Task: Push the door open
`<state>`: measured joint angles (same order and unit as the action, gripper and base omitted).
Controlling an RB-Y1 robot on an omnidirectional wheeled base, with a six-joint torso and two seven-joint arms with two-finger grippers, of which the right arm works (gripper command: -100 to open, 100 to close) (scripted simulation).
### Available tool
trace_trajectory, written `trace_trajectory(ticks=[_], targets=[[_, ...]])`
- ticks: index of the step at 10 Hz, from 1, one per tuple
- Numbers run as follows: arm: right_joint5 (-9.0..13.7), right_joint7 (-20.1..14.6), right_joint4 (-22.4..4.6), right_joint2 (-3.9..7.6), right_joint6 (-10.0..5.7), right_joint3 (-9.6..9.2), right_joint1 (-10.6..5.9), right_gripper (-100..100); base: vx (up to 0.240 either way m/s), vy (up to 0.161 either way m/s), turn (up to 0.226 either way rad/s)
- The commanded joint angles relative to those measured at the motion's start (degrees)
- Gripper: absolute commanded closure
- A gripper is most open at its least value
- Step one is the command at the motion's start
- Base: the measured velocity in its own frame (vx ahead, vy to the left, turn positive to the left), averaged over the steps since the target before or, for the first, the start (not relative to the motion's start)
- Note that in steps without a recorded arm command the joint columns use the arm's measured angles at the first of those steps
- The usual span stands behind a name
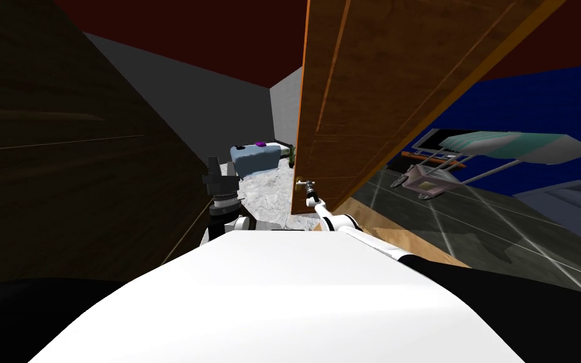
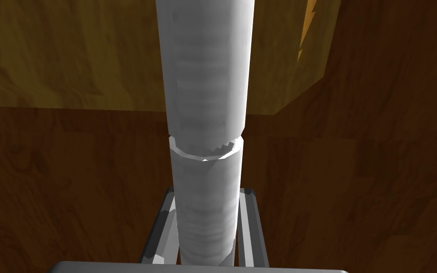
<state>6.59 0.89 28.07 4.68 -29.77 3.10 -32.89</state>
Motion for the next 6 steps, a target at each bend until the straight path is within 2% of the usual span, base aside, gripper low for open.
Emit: trace_trajectory(ticks=[1,2,4,6], targets=[[0.32,2.01,0.06,-0.65,-0.52,1.26,-0.65,100,0.17,0.078,-0.129],[0.32,2.01,0.06,-0.65,-0.52,1.26,-0.65,100,0.127,0.038,-0.034],[0.65,3.9,0.04,-1.72,-0.63,2.47,-0.83,100,0.124,0.036,-0.079],[1.08,6.41,0.01,-3.41,-0.77,4.06,-1.07,100,0.166,0.06,-0.111]])
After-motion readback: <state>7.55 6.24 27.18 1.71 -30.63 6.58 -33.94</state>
